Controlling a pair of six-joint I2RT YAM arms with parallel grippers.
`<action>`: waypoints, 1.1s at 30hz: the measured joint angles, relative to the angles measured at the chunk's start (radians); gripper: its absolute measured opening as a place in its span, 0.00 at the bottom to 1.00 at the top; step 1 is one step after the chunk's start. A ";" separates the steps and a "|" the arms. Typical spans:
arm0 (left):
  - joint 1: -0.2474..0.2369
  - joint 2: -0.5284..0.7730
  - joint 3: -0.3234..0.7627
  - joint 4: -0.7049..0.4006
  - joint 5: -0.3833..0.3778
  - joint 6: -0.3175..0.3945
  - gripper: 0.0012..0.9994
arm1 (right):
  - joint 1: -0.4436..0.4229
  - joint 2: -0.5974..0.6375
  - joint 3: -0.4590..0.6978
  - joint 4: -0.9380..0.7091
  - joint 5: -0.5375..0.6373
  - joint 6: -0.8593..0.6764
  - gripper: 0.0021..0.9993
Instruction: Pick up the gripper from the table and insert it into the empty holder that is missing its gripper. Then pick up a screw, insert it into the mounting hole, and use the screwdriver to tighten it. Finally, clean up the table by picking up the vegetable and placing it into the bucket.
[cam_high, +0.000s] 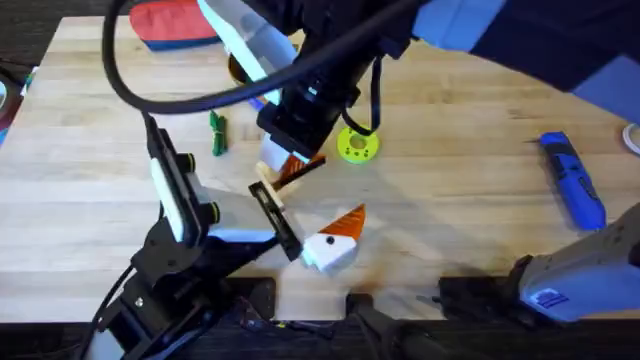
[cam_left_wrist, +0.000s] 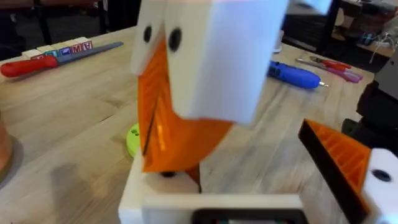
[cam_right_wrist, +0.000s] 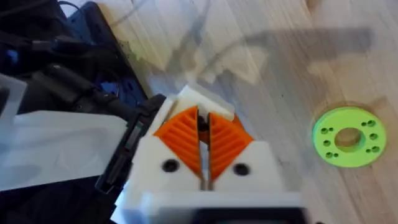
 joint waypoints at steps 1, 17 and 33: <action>0.000 0.000 0.000 0.000 0.000 0.000 0.99 | 0.000 0.000 0.000 0.001 -0.001 -0.002 0.19; 0.000 0.000 0.000 0.000 0.002 0.008 0.99 | -0.062 -0.011 0.053 -0.060 0.006 -0.002 0.99; 0.000 0.000 0.000 0.001 0.002 0.008 0.99 | -0.348 -0.427 -0.099 -0.113 0.000 -0.002 0.99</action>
